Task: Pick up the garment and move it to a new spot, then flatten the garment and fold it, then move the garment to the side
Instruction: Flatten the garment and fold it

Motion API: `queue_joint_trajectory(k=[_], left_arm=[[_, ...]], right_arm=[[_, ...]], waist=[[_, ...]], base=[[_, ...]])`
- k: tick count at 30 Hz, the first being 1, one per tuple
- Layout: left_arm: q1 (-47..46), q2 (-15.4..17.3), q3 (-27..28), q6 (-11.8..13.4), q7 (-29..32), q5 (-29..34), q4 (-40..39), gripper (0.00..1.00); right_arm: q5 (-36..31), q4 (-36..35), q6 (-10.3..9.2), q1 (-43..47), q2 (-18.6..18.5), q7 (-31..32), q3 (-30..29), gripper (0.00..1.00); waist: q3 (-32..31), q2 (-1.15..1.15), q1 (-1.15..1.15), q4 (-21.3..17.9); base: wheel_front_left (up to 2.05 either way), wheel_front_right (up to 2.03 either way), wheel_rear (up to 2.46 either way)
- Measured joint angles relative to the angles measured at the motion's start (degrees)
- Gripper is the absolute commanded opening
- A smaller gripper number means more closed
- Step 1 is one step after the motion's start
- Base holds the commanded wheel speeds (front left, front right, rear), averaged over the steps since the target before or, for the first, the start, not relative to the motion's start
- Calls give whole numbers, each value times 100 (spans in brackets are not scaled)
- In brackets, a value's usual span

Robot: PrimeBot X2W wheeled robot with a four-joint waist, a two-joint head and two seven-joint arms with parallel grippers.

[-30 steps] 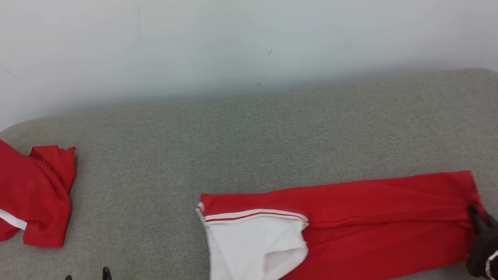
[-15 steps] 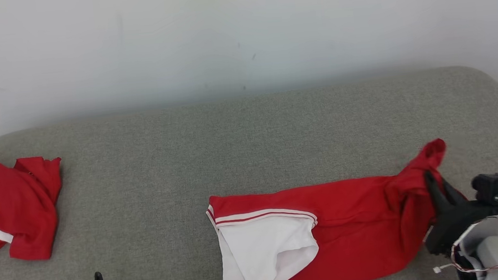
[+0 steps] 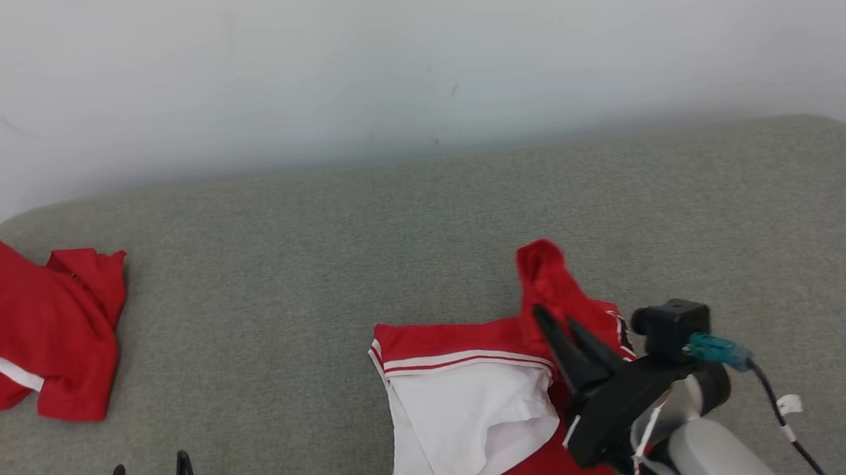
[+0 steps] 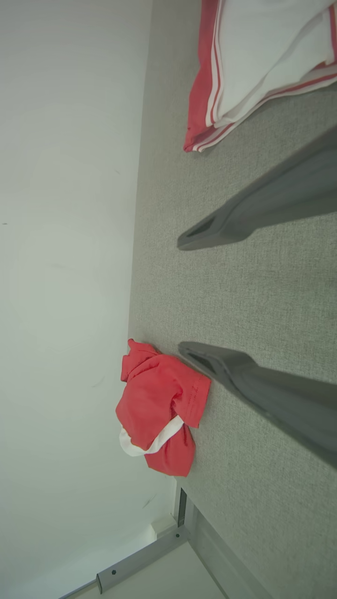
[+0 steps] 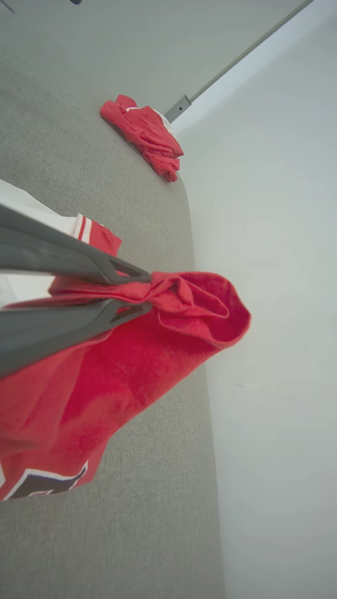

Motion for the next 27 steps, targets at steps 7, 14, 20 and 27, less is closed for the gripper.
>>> queue_joint_trajectory(k=[7,14,20,27], left_arm=[[-157,-14,-154,-12,0,-12,116,100],[-347,-16,-294,-14,-1,-55,260,100],[-421,-19,-345,-19,0,-92,386,100],[-419,-18,-249,-20,0,-96,375,100]], right_arm=[[-146,79,0,-48,364,201,498,0],[-138,775,0,-299,582,90,910,0],[2,1335,0,-467,620,-208,1171,100],[122,1167,0,-619,606,-723,1266,100]], waist=[[58,0,0,222],[140,0,0,459],[145,0,0,550],[113,0,0,469]], base=[[0,0,0],[0,0,0],[0,0,0],[0,0,0]])
